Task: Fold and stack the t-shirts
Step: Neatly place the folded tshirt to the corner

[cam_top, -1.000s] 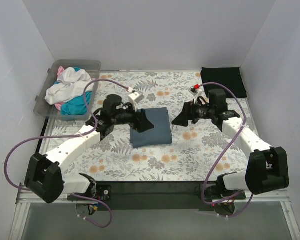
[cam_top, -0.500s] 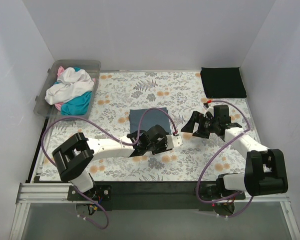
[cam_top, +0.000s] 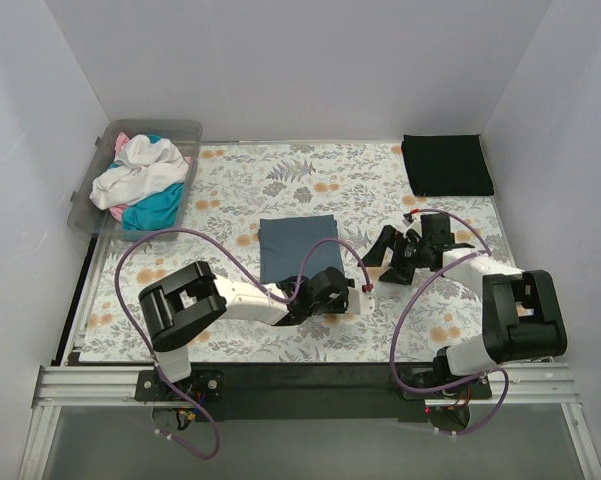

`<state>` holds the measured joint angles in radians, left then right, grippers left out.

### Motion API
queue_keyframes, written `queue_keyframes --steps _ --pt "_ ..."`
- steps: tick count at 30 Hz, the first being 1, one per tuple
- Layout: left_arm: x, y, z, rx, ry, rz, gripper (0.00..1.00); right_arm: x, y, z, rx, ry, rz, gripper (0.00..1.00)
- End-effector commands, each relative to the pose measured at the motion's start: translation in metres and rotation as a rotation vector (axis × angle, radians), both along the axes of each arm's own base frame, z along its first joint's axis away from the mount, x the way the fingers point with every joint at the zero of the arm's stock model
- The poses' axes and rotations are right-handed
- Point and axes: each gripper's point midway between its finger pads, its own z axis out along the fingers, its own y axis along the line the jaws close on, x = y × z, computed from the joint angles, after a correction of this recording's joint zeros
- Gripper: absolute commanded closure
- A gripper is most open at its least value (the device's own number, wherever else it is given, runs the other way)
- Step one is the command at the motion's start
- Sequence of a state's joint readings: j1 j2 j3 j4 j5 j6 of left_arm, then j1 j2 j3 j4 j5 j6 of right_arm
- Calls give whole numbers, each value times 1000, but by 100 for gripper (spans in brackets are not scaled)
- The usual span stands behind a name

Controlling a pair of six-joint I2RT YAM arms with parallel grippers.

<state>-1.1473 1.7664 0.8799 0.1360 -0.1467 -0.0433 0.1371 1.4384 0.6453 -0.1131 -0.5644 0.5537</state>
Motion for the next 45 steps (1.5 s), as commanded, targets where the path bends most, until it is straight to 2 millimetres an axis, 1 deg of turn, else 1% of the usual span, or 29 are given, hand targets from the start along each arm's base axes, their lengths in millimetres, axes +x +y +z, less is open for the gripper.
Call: queue_keyframes --steps 1,4,6,8,9,11,12,15,16,18,19,20,22,25,26,27,29,32,34,36,39,42,44,45 --pt "16 -8 7 -31 -84 20 70 12 9 14 76 -13 -4 2" --pt "19 -4 1 -8 -110 19 74 10 11 9 89 10 -9 2" --pt "18 -3 0 -10 -111 21 83 9 13 8 101 16 -13 2" --pt "17 -4 6 -26 -109 13 93 7 13 5 103 25 -17 2" --pt "16 -6 9 -35 -109 10 100 9 15 5 105 12 -15 2" --pt "14 -8 18 -68 -73 21 100 9 18 4 120 20 -21 2" --pt "14 -11 28 -100 -47 39 100 8 22 4 133 13 -12 2" --pt "13 -13 41 -138 3 45 100 11 31 1 148 21 4 2" --pt "15 -15 52 -164 1 47 100 11 33 -3 152 39 8 2" --pt "18 -17 61 -189 -6 46 100 16 39 2 183 46 19 2" --pt "21 -16 67 -202 -11 52 100 17 41 -1 188 63 20 2" --pt "25 -18 73 -216 -14 55 100 18 44 1 200 65 25 2" --pt "27 -16 76 -219 -5 55 100 21 49 4 212 59 32 2" --pt "24 -14 70 -193 21 42 100 29 51 8 229 44 5 2" --pt "20 -11 65 -183 30 31 87 32 50 10 228 39 -5 2" --pt "18 -12 68 -198 30 18 79 34 49 10 227 34 -10 2" --pt "17 -10 64 -193 30 18 70 39 48 14 229 23 -13 2" --pt "18 -7 53 -159 27 22 66 42 46 15 226 16 -27 2" --pt "17 -6 45 -140 32 13 63 43 43 14 222 18 -41 2" --pt "16 -4 38 -123 37 8 62 49 36 14 217 15 -68 2" --pt "15 -1 28 -101 39 3 66 55 29 13 222 24 -95 2" --pt "16 2 16 -68 34 8 67 52 28 11 223 31 -98 2" --pt "17 1 15 -63 29 3 67 50 28 8 219 39 -96 2" --pt "16 0 12 -58 38 -6 67 49 27 7 218 41 -97 2"
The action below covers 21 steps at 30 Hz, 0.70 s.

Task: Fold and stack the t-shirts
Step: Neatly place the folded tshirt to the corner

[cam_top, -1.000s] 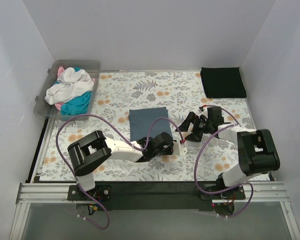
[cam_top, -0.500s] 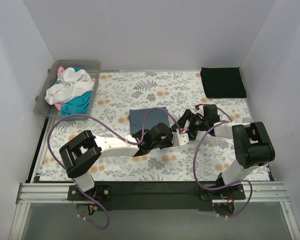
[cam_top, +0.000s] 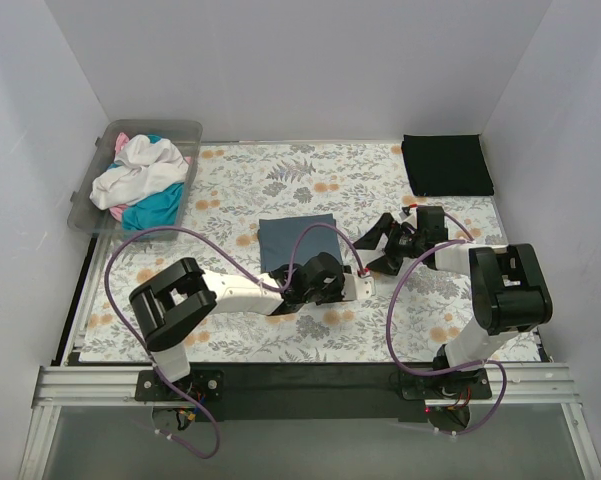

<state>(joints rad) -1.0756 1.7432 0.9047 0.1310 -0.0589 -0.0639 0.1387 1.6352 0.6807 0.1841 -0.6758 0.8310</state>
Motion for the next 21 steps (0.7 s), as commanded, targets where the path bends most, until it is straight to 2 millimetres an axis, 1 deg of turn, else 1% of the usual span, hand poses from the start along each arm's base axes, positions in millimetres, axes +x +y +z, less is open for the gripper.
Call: queue_keyframes --steps 1,7,8,10,14,15,16,17,19,20,21 --pt "-3 -1 -4 12 -4 -25 67 8 1 4 3 -30 -1 2" --pt "0 6 -25 65 -6 -13 66 6 2 3 8 -26 8 2" --pt "0 8 -28 72 -6 -11 67 6 2 4 11 -25 9 2" --pt "3 8 -28 65 -19 0 69 4 2 3 12 -20 9 2" --pt "13 8 -31 67 -21 40 82 0 2 -1 11 -12 15 2" --pt "17 12 -34 78 -4 57 91 0 2 -1 9 -17 17 2" --pt "20 7 -28 55 9 68 96 -1 1 -1 6 -16 16 2" --pt "20 6 -28 50 24 63 100 -1 1 -2 5 -18 18 2" --pt "21 4 -24 42 33 59 100 -1 1 -4 3 -13 17 2" --pt "18 2 -23 33 47 45 100 -1 1 -4 2 -12 16 2" --pt "18 2 -17 19 48 41 100 -1 2 -5 3 -8 17 2"
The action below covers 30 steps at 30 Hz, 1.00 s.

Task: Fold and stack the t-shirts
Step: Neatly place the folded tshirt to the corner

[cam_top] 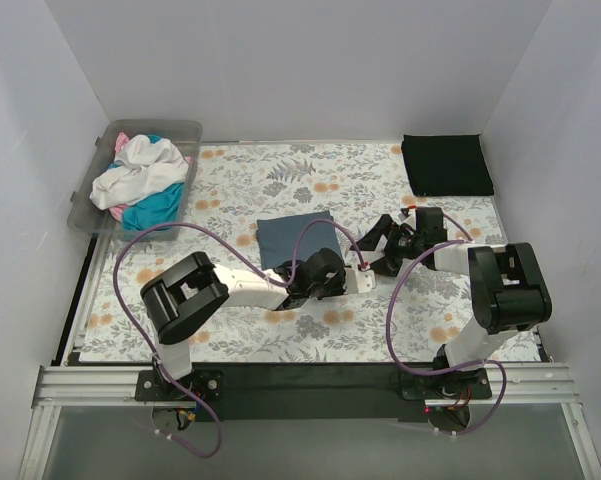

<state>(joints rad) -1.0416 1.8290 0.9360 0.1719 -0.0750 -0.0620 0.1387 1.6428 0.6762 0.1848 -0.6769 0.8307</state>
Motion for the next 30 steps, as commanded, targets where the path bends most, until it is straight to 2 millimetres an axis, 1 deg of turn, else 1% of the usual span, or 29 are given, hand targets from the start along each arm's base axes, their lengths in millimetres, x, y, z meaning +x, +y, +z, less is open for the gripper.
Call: queue_keyframes --steps 1,2,4,5,7,8,10,11,12,14,15,17,19,20,21,23,24,29,30 --pt "-5 2 4 -8 53 -11 100 2 2 -1 5 -22 13 2" --pt "-5 0 13 -32 49 -18 100 2 4 0 10 -21 15 2" --pt "-4 -1 24 -59 43 -19 100 3 8 1 14 -27 23 2" --pt "-3 -2 34 -81 34 -15 100 2 12 2 20 -23 28 2" --pt "1 -1 44 -102 29 -1 100 3 17 2 26 -23 37 2" --pt "-2 -4 53 -129 44 -17 100 0 23 1 28 -18 51 2" --pt "1 -3 60 -149 47 -12 100 -1 30 0 45 1 57 2" --pt "1 -4 68 -167 42 -13 100 -3 37 1 54 6 74 2" --pt "1 -3 69 -171 41 -11 100 -4 40 -2 59 26 75 2" --pt "2 -4 73 -178 38 -11 100 -1 47 0 74 21 85 3" --pt "3 -5 76 -184 40 -8 100 0 50 -2 81 35 84 4" --pt "5 -6 79 -194 33 -2 100 2 58 2 101 31 87 5" --pt "9 -6 83 -210 32 12 100 3 64 1 108 43 77 9" --pt "10 -7 85 -216 33 15 100 1 70 0 103 47 79 10" --pt "14 -7 87 -225 34 25 100 2 72 -2 103 50 72 13" --pt "14 -8 89 -230 37 26 100 3 78 -5 100 73 48 19" --pt "14 -9 89 -231 39 26 100 8 81 -5 107 67 40 26" --pt "16 -6 87 -232 47 39 100 33 86 -5 108 52 -15 32" --pt "17 -6 85 -233 54 42 100 36 86 -6 105 48 -27 36"
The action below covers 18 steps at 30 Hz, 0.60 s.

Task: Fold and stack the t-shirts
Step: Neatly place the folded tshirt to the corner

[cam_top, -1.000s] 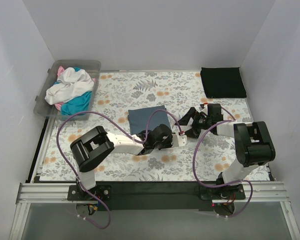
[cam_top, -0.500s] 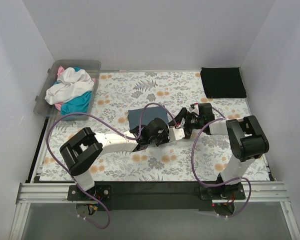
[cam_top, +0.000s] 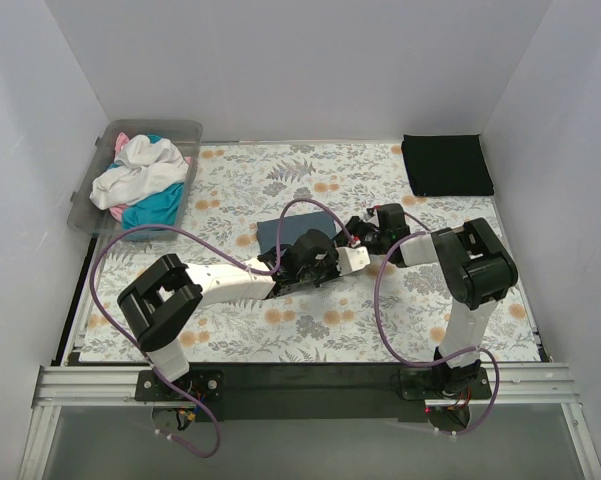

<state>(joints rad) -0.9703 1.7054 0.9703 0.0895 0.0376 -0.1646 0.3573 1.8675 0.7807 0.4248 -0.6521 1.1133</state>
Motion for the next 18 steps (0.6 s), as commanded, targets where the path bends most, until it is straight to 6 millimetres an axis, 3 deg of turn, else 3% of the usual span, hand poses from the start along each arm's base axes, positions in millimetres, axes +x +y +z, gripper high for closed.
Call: queue_keyframes --steps 1,11,18 --pt "8 -9 35 -88 -30 7 100 34 2 5 -18 -61 -98 39" --pt "5 -10 34 -92 -12 0 100 56 3 -3 -59 -103 -122 44" --pt "5 -11 36 -101 -4 -5 100 57 10 -12 -63 -97 -102 47"
